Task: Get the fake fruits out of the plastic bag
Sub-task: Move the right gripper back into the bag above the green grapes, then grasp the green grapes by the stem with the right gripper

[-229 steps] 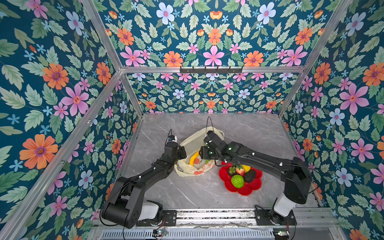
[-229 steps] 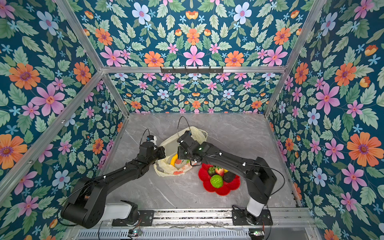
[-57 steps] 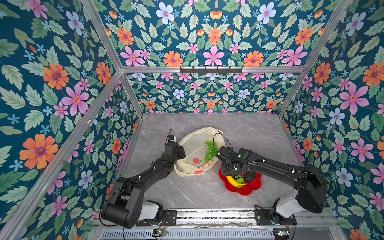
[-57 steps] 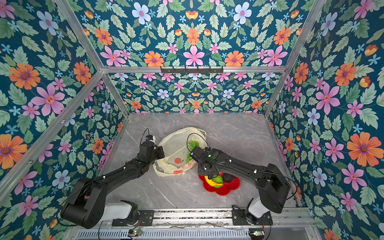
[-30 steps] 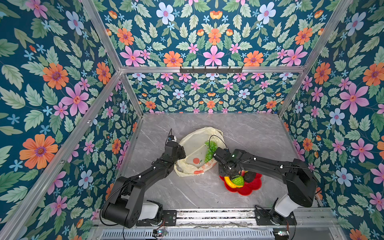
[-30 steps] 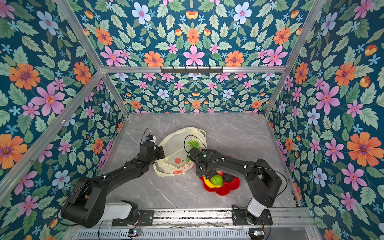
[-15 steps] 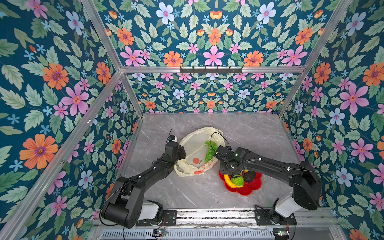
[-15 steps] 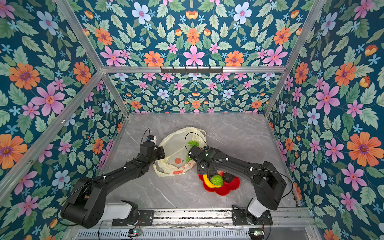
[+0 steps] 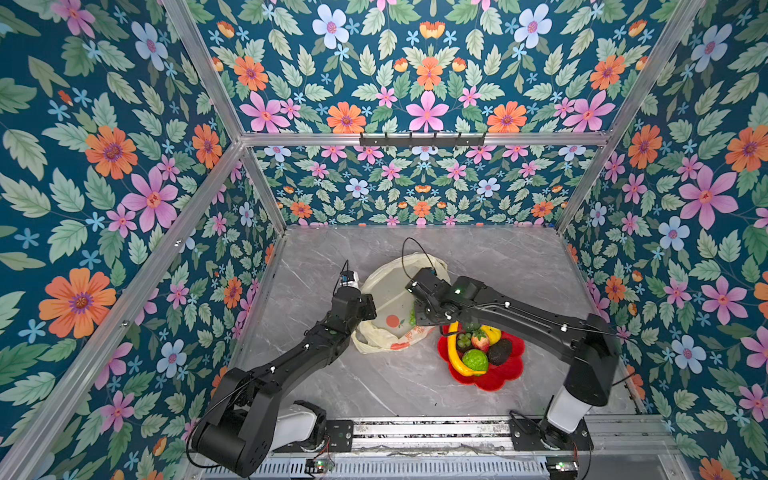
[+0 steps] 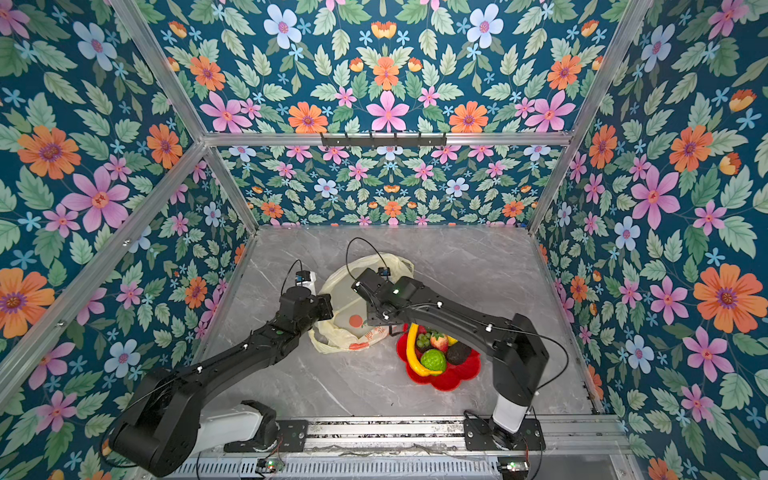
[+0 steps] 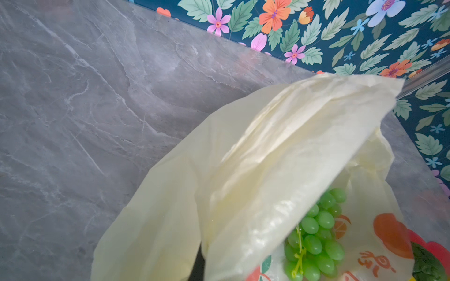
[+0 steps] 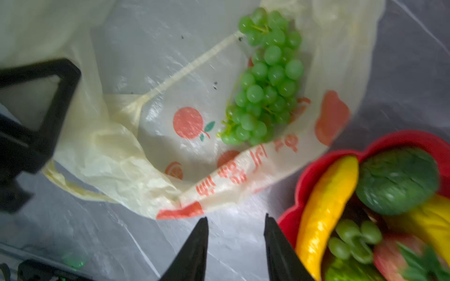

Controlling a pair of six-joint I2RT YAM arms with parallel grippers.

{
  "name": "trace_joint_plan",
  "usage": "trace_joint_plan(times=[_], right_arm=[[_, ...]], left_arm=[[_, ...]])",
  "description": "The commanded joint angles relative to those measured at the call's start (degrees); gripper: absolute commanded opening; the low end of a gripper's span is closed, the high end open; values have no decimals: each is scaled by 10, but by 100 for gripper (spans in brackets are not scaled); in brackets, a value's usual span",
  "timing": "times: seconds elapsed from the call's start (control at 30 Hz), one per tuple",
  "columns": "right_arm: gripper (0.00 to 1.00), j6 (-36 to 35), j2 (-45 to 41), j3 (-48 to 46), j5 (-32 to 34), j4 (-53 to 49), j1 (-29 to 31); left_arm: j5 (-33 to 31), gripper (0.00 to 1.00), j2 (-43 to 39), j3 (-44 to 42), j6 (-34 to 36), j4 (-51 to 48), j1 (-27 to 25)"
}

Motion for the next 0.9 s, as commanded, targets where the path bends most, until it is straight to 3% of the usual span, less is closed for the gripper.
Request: trace_joint_plan(times=[0.0, 0.3, 0.87], right_arm=[[38, -26, 54, 60, -3, -12, 1], [33, -34, 185, 176, 8, -43, -5], [29, -23, 252, 192, 35, -54, -22]], left_arm=[[-11, 0, -5, -2, 8, 19, -3], [-24, 0, -11, -3, 8, 13, -3], [-25, 0, -5, -1, 8, 14, -4]])
